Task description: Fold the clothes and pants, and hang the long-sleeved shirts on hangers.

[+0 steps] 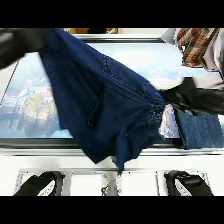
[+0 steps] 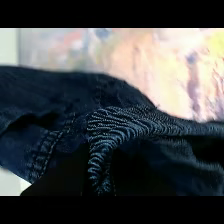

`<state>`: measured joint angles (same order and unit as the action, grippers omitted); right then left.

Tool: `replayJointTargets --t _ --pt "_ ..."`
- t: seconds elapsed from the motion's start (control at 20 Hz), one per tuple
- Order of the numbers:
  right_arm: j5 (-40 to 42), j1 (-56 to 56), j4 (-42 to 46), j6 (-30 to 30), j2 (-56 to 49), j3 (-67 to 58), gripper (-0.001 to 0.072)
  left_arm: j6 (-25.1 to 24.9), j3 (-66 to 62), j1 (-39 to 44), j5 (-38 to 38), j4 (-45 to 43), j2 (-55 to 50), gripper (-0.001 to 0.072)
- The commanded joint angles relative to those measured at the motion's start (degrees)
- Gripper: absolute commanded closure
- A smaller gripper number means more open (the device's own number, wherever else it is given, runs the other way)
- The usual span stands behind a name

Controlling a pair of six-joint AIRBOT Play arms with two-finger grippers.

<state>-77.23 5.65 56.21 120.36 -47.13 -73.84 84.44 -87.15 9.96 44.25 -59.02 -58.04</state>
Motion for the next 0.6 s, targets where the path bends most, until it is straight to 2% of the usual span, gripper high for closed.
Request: replayJointTargets --t 0.0,0.15,0.25,0.4,0.55 --pt "3.56 -0.04 0.39 -7.04 -12.61 3.13 0.0669 0.0 -6.32 0.07 -0.31 0.39 -18.56 0.0694" --pt "15.15 -0.35 0.37 -10.88 -24.26 2.54 0.0669 0.22 -16.96 0.04 4.5 0.72 -33.55 0.0694" --pt "19.12 -0.66 0.39 -12.46 -30.08 0.61 0.0669 1.62 -21.49 -0.04 7.1 0.63 -39.45 0.0694" --pt "19.74 -1.29 1.49 -13.77 -32.96 -2.75 0.0669 2.69 -25.81 -0.59 12.7 0.57 -43.15 0.0694" --pt "14.14 -1.68 9.7 -13.9 -29.94 -5.2 0.0669 4.07 -25.9 -2.45 19.56 0.48 -40.65 0.0695"
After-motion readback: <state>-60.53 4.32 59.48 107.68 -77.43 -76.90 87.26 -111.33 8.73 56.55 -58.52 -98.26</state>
